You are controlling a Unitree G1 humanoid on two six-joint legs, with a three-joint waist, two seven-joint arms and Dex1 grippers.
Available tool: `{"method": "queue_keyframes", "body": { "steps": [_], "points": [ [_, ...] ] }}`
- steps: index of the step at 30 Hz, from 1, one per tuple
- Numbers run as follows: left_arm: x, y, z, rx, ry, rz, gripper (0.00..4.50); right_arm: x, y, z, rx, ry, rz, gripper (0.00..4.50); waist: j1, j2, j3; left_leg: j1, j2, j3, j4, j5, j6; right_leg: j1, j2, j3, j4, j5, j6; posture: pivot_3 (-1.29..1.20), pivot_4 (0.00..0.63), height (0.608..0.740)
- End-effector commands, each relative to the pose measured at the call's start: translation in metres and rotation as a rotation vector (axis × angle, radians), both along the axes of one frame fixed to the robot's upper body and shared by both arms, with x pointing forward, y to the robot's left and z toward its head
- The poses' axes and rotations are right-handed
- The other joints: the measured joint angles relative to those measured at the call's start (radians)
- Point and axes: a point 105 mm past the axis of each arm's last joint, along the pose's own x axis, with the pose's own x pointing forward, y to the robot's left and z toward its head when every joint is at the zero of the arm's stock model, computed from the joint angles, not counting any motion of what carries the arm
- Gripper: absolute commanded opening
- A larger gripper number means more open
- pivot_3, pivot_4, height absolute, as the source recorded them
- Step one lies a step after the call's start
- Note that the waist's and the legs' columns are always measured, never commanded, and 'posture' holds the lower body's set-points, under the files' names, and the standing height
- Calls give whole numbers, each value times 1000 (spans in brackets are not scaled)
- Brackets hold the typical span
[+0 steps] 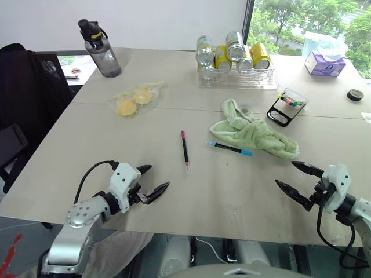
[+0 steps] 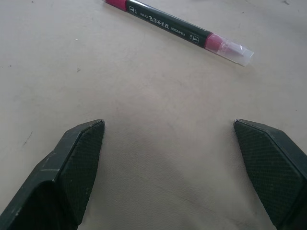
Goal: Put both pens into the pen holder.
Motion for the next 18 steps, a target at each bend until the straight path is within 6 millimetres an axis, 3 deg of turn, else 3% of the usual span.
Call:
{"method": "queue_keyframes", "body": {
  "steps": [1, 18],
  "points": [
    [-1, 2, 6, -3, -22, -19, 4500, 1, 0, 7, -19, -36, 3, 4471, 0, 0, 0, 0, 0, 0, 0, 0, 0, 0, 0, 0, 0, 0, 0, 0, 150, 740],
    [-1, 4, 10, -7, -35, -37, 4500, 5, 3, 6, -18, -34, 4, 4471, 0, -1, 1, 0, 0, 0, 0, 0, 0, 0, 0, 0, -1, 0, 1, 0, 150, 740]
  ]
}}
